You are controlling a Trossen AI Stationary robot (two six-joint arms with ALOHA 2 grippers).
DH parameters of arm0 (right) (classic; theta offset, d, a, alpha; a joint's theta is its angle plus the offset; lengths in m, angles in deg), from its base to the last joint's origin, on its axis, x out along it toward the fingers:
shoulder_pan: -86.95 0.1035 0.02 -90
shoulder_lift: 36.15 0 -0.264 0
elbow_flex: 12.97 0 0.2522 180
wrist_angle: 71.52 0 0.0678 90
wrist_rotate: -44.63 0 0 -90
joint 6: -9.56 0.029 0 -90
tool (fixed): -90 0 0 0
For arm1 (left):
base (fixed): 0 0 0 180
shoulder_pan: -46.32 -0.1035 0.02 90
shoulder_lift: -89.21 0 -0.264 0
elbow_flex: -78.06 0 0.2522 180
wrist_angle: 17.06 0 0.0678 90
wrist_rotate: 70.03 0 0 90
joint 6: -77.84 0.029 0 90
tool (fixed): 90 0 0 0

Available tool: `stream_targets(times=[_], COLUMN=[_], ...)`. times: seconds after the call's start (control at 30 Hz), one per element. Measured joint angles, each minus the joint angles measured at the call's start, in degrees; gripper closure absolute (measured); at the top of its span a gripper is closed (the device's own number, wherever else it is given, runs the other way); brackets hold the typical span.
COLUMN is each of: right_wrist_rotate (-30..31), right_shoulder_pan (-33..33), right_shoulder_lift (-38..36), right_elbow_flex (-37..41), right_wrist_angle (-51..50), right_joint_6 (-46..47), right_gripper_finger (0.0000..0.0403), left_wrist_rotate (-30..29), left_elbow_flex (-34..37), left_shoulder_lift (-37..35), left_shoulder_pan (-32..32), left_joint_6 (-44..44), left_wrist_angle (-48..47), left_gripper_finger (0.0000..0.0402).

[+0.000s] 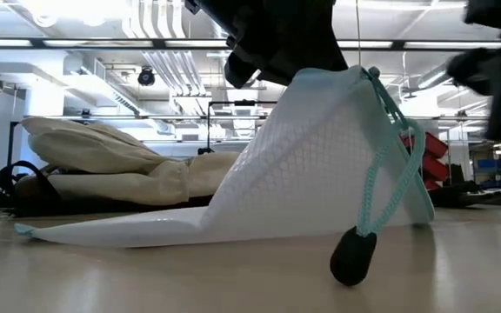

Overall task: Unpack backpack
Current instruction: Put the brown scented candle into the green zip bag

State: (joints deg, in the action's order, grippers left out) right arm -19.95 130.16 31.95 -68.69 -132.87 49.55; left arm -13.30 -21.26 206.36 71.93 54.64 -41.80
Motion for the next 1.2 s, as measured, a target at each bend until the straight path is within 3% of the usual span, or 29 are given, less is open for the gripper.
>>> stream_targets(times=[0.1,0.17,0.47,0.67,0.8,1.2], right_wrist_rotate=[-5.2,-9.4,-20.6,-22.0,-24.0,-27.7], right_shoulder_pan=[0.8,0.8,0.6,0.6,0.6,-0.4], right_shoulder_lift=[-5.2,-7.6,-7.8,-4.3,-2.6,1.5], right_elbow_flex=[0.9,1.4,3.0,3.4,3.8,11.9], right_wrist_angle=[-12.2,-15.6,-19.0,-16.9,-16.2,-3.8], right_joint_6=[8.5,9.6,4.7,4.7,4.8,2.9], right_gripper_finger=[0.0371,0.0337,0.0147,0.0066,0.0046,0.0043], left_wrist_rotate=[0.0,0.0,0.0,-0.1,-0.1,-0.2], left_elbow_flex=[0.0,0.0,0.0,0.2,0.2,0.2], left_shoulder_lift=[0.0,0.0,0.0,0.0,0.0,0.0], left_shoulder_pan=[0.0,0.0,0.0,0.0,0.0,0.0], left_joint_6=[0.0,0.0,0.0,0.0,0.0,0.0], left_wrist_angle=[0.2,0.6,1.0,1.3,1.3,1.4], left_gripper_finger=[0.0402,0.0402,0.0402,0.0402,0.0402,0.0402])
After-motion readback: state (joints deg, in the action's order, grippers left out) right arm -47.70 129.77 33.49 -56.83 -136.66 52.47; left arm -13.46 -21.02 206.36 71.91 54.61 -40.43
